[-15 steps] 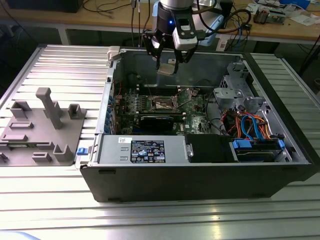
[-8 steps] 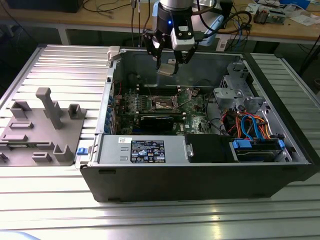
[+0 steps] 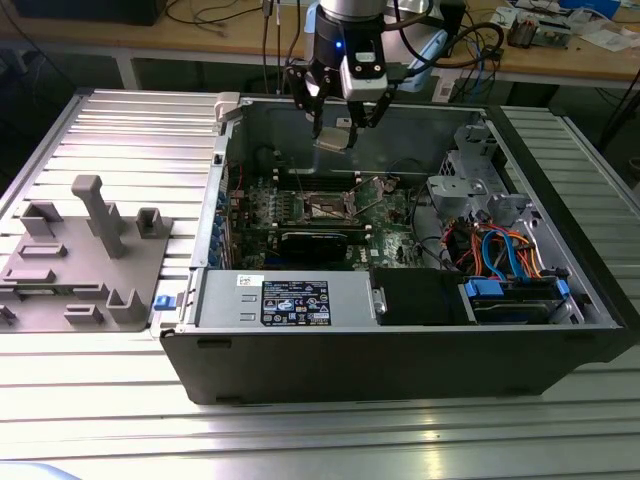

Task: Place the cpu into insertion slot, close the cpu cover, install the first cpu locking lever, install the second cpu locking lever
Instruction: 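Place the cpu into insertion slot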

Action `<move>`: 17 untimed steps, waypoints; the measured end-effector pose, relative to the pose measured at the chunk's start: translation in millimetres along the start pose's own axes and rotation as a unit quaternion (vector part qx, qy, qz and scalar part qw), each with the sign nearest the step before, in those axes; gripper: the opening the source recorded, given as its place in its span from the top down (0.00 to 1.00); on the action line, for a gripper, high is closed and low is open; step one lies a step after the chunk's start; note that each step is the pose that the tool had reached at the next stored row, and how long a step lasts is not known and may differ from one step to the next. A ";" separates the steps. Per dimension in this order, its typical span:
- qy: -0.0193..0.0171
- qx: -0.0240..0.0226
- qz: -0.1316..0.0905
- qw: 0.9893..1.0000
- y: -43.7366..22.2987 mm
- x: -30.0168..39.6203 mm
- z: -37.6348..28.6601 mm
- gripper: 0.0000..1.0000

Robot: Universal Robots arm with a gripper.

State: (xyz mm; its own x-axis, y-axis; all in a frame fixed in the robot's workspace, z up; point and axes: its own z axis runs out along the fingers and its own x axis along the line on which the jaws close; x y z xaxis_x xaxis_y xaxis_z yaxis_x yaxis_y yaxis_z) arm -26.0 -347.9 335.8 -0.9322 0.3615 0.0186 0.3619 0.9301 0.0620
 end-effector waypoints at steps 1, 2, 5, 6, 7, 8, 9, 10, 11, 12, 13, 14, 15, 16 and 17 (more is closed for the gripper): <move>0.000 0.000 0.001 1.000 0.0 0.0 0.0 0.45; 0.000 0.000 0.003 1.000 0.0 0.0 0.0 0.45; 0.000 0.000 0.007 1.000 0.0 0.0 0.0 0.45; -0.001 0.000 0.011 1.000 0.0 0.0 0.1 0.45; -0.001 0.000 0.015 1.000 0.0 0.0 0.0 0.45; -0.001 0.000 0.017 1.000 0.0 0.0 0.0 0.45; -0.001 0.000 0.018 1.000 0.0 0.0 0.1 0.45; -0.001 0.000 0.020 1.000 0.0 0.0 0.1 0.45; -0.001 0.000 0.022 1.000 0.0 0.0 0.0 0.45; -0.002 0.000 0.024 1.000 0.0 0.0 0.0 0.45; -0.002 0.000 0.026 1.000 0.0 0.0 0.1 0.45; -0.002 -0.001 0.027 1.000 0.0 0.0 0.1 0.45; -0.002 -0.001 0.029 1.000 0.0 0.0 0.1 0.45; -0.002 -0.001 0.031 1.000 0.0 0.0 0.1 0.45; -0.002 -0.001 0.033 0.999 0.0 0.0 0.1 0.45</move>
State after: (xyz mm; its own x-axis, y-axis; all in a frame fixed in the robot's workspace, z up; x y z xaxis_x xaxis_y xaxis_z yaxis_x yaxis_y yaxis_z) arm -26.0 -347.9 335.7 -0.9063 0.4222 0.0186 0.4225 0.9043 0.0620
